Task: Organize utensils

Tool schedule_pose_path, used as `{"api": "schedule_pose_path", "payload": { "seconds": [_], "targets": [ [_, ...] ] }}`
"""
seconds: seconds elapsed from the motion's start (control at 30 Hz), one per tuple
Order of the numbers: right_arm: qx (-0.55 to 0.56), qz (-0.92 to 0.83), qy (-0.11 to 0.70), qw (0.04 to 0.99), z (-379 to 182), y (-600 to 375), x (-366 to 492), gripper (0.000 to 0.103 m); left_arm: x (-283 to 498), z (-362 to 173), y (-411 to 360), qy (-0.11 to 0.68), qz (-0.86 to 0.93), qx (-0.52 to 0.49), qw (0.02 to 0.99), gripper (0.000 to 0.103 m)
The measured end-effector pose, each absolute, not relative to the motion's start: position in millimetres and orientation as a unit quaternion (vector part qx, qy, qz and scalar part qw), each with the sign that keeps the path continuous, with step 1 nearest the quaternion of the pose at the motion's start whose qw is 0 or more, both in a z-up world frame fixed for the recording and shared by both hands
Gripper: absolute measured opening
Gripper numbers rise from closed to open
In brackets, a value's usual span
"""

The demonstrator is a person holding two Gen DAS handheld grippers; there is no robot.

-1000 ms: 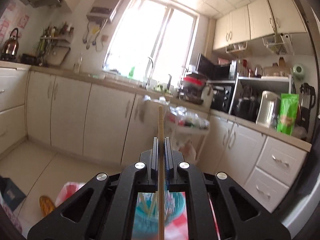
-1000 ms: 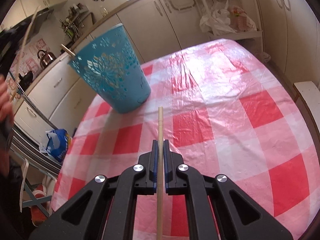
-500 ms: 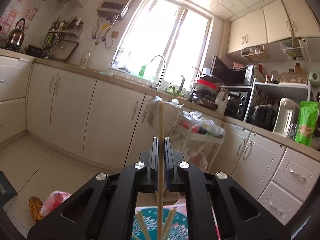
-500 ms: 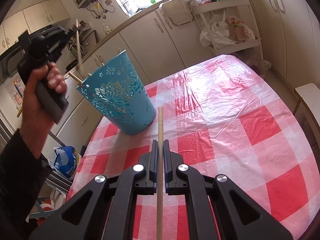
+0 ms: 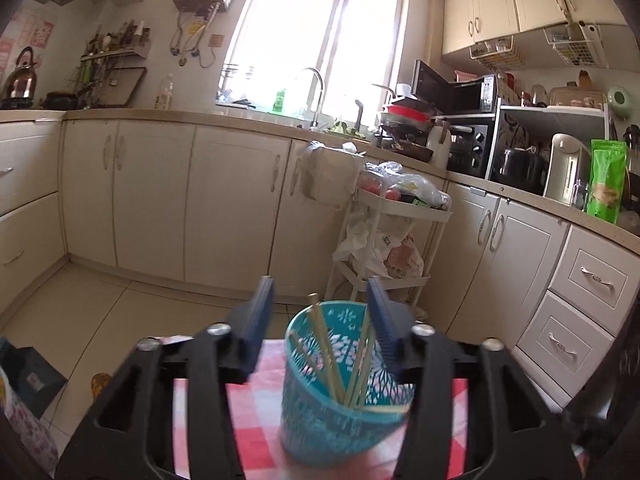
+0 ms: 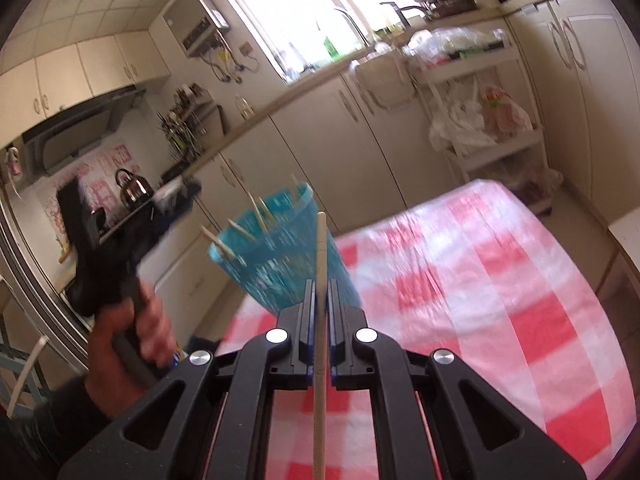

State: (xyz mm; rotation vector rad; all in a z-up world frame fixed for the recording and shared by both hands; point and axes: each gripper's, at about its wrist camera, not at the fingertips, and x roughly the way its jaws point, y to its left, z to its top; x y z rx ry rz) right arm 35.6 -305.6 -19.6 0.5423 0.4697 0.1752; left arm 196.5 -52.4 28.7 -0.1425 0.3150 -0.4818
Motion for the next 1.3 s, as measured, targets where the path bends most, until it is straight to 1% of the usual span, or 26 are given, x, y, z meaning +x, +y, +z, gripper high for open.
{"api": "schedule_pose_path", "payload": {
  "seconds": [0.1,0.17,0.3,0.4,0.47,0.6,0.8,0.87,0.9,0.93,1.0,1.07,1.13,1.2,1.3],
  "targets": [
    [0.266,0.096,0.191,0.940,11.8,-302.2,58.5,0.006,167.5,21.6,-28.7,0.159,-0.233,-0.077,0.956,0.061],
    [0.259,0.100,0.154,0.948,39.1,-296.7,79.5,0.006,151.3,11.5,-13.5,0.175,-0.226,-0.088,0.954,0.068],
    [0.241,0.089,0.088,0.962,82.0,-283.8,125.4,0.006,128.0,-16.2,9.4,0.216,-0.219,-0.115,0.945,0.070],
    [0.226,0.066,0.067,0.969,93.5,-274.3,162.0,0.006,113.1,-34.3,17.7,0.236,-0.216,-0.122,0.940,0.070],
    [0.217,0.056,0.074,0.972,89.1,-266.9,180.6,0.006,107.0,-41.9,19.2,0.244,-0.217,-0.119,0.938,0.071],
    [0.183,0.051,0.132,0.973,64.3,-250.0,201.9,0.006,101.3,-42.1,16.8,0.254,-0.213,-0.106,0.938,0.072],
    [0.171,0.058,0.176,0.968,37.8,-248.2,167.1,0.006,92.5,-29.7,12.6,0.278,-0.189,-0.076,0.939,0.082],
    [0.168,0.061,0.190,0.965,32.0,-248.1,144.5,0.009,86.3,-25.5,11.1,0.288,-0.181,-0.065,0.938,0.085],
    [0.167,0.062,0.196,0.964,28.8,-248.2,131.5,0.015,82.7,-23.5,10.7,0.290,-0.178,-0.061,0.938,0.086],
    [0.165,0.064,0.204,0.963,25.3,-248.0,115.6,0.027,78.2,-21.3,10.2,0.292,-0.174,-0.058,0.939,0.088],
    [0.162,0.067,0.227,0.958,15.2,-248.8,87.4,0.041,69.1,-16.8,8.9,0.295,-0.170,-0.050,0.939,0.091],
    [0.161,0.064,0.251,0.952,4.7,-249.2,60.7,0.044,58.2,-11.4,7.2,0.296,-0.165,-0.040,0.940,0.095],
    [0.172,0.057,0.281,0.942,-8.2,-251.5,34.6,0.055,46.2,-6.7,6.9,0.298,-0.162,-0.032,0.940,0.095],
    [0.186,0.042,0.313,0.930,-21.7,-253.9,8.1,0.058,35.8,-3.3,6.2,0.302,-0.163,-0.026,0.939,0.095],
    [0.209,0.024,0.343,0.915,-34.6,-252.3,-31.0,0.067,15.3,4.1,4.6,0.300,-0.160,-0.012,0.940,0.095]
  ]
}}
